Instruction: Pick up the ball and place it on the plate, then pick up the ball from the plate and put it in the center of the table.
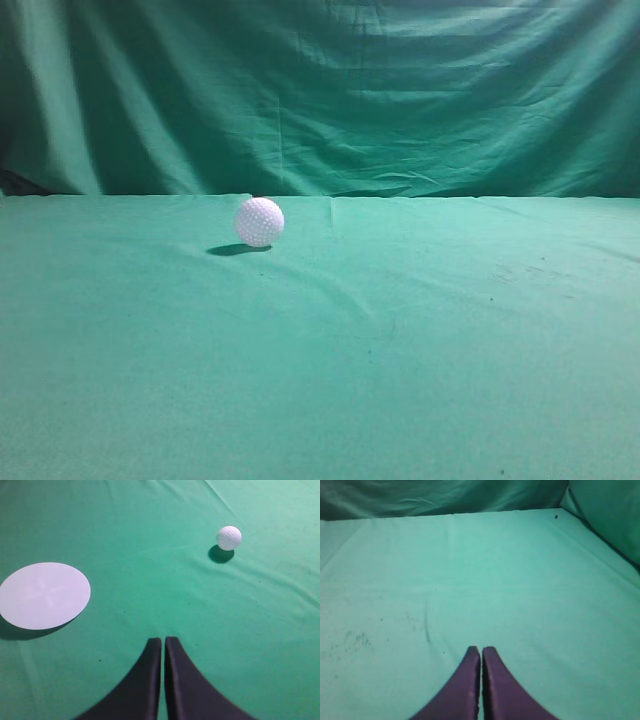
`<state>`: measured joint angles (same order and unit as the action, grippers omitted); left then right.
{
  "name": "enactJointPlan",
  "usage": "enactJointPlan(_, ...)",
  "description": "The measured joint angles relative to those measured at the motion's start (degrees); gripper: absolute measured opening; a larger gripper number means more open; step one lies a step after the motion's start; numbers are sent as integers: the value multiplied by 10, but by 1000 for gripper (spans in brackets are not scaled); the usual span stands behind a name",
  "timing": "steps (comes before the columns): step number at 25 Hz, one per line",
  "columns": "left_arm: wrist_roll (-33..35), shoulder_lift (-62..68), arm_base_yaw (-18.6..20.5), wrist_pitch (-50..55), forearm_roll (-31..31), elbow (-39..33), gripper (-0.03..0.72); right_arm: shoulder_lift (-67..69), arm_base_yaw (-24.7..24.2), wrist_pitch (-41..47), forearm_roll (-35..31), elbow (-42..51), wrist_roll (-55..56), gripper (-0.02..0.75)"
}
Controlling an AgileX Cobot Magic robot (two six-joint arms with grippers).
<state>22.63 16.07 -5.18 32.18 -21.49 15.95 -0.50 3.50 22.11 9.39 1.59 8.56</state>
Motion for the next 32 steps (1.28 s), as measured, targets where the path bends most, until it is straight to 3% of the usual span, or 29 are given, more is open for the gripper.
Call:
enactJointPlan(22, 0, 0, 0, 0, 0, 0, 0, 0, 0, 3, -9, 0, -1, 0)
enactJointPlan(32, 18, -157, 0, 2, 42, 0, 0, 0, 0, 3, -9, 0, -2, 0)
